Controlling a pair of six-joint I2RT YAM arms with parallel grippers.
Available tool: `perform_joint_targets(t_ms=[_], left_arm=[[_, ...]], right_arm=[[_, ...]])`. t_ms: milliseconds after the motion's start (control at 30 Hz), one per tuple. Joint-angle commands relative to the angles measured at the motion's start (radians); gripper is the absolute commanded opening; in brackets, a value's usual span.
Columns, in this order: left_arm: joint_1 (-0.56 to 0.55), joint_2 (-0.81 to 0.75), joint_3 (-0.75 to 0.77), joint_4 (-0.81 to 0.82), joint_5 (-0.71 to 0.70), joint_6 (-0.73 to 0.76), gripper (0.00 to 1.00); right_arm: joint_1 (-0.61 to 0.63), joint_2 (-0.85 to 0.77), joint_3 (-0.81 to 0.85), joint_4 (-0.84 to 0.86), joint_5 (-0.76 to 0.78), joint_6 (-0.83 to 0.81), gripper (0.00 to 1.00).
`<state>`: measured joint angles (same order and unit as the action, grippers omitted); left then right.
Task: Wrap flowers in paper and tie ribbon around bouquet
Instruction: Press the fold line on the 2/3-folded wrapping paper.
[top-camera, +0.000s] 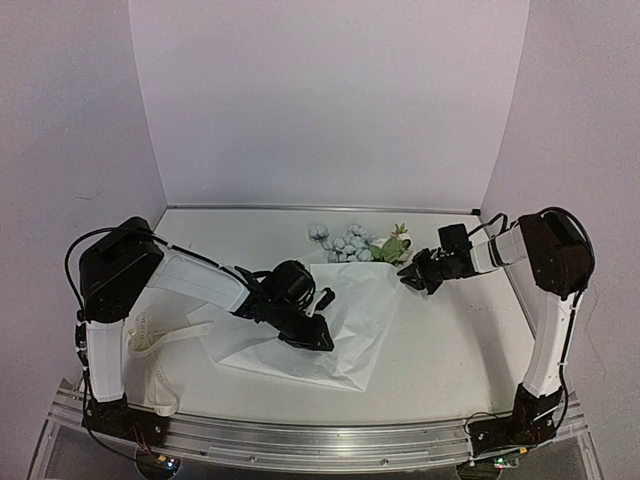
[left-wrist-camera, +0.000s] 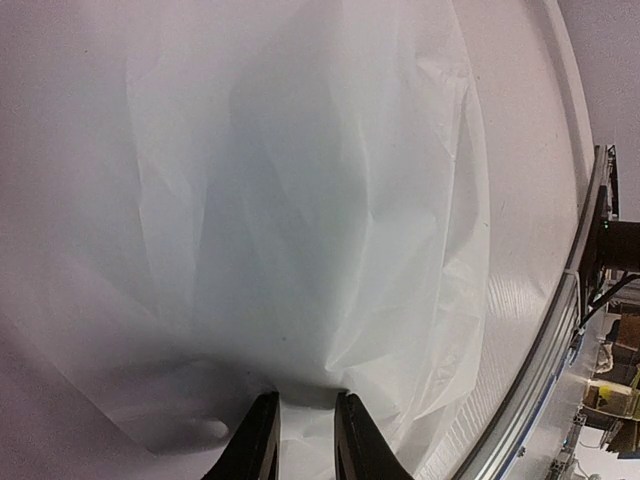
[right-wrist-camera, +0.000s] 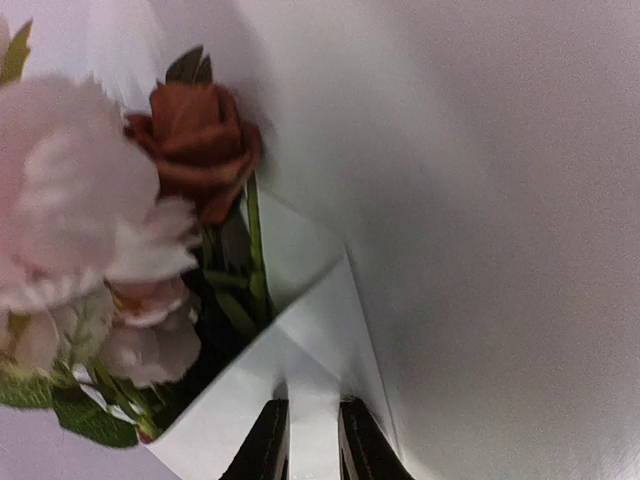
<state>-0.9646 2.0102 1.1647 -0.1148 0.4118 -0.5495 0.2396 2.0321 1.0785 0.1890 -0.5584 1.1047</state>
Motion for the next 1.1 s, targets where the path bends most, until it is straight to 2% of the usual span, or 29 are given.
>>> perform_joint_targets(t_ms=[0, 133, 300, 567, 667, 800, 933, 1067], left_arm=[[0.015, 0.038, 0.004, -0.143, -0.052, 0.009, 0.21], [0.015, 0.039, 0.020, -0.146, -0.051, 0.004, 0.21], [0.015, 0.022, 0.041, -0.143, -0.067, -0.009, 0.21], [0.015, -0.036, 0.072, -0.112, -0.074, -0.038, 0.22], [0.015, -0.060, 0.073, -0.105, -0.072, -0.044, 0.23], [0.015, -0.098, 0.060, -0.094, -0.071, -0.054, 0.23], [0.015, -0.153, 0.026, -0.075, -0.066, -0.067, 0.24], [0.015, -0.196, -0.010, -0.064, -0.061, -0.085, 0.24]], right_arm=[[-0.041, 0.040, 0.091, -0.066, -0.023, 0.005, 0.18], [-0.055, 0.032, 0.147, -0.115, -0.048, -0.005, 0.19], [-0.056, -0.053, 0.165, -0.218, -0.060, -0.067, 0.22], [-0.020, -0.352, -0.024, -0.328, -0.016, -0.162, 0.24], [0.064, -0.455, -0.078, -0.428, 0.014, -0.231, 0.25], [0.228, -0.553, -0.176, -0.452, 0.068, -0.283, 0.23], [0.406, -0.572, -0.223, -0.423, 0.114, -0.304, 0.19], [0.540, -0.526, -0.204, -0.410, 0.147, -0.336, 0.17]])
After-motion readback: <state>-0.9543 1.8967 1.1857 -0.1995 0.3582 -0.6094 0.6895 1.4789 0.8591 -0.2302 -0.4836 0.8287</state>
